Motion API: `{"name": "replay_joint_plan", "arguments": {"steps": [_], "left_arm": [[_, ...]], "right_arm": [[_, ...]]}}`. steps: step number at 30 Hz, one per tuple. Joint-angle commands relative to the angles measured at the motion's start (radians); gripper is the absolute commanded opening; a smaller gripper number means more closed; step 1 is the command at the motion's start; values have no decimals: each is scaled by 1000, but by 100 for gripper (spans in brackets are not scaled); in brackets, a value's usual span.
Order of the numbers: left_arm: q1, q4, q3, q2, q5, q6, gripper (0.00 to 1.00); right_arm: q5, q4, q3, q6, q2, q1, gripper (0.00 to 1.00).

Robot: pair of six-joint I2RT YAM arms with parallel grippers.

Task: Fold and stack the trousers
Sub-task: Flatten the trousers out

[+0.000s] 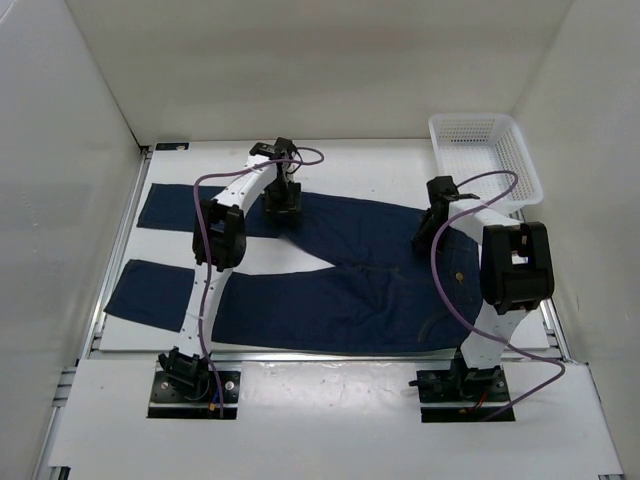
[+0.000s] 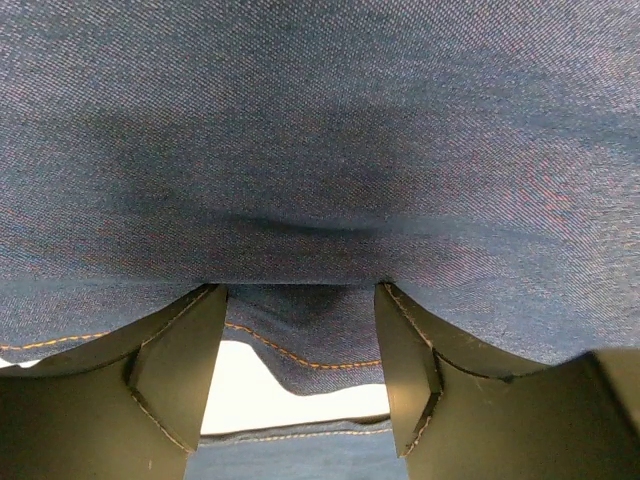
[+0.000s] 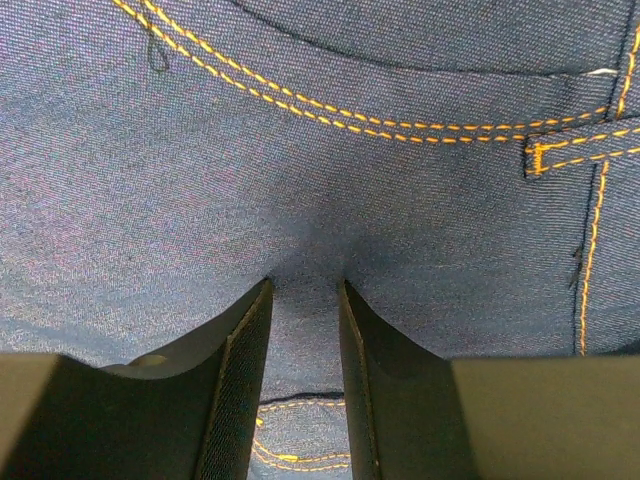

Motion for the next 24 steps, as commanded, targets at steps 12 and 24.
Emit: {"name": "replay_joint_plan", "arguments": {"steps": [12,24], "left_arm": [[35,-5,-66,-281,-71,8,75],[492,206,-1049,-957,-185,-301,60]], "right_arm": [[55,-56,-31,-32,-314,-8,53],[1,-184,-227,-112,-740,-8,62]]}}
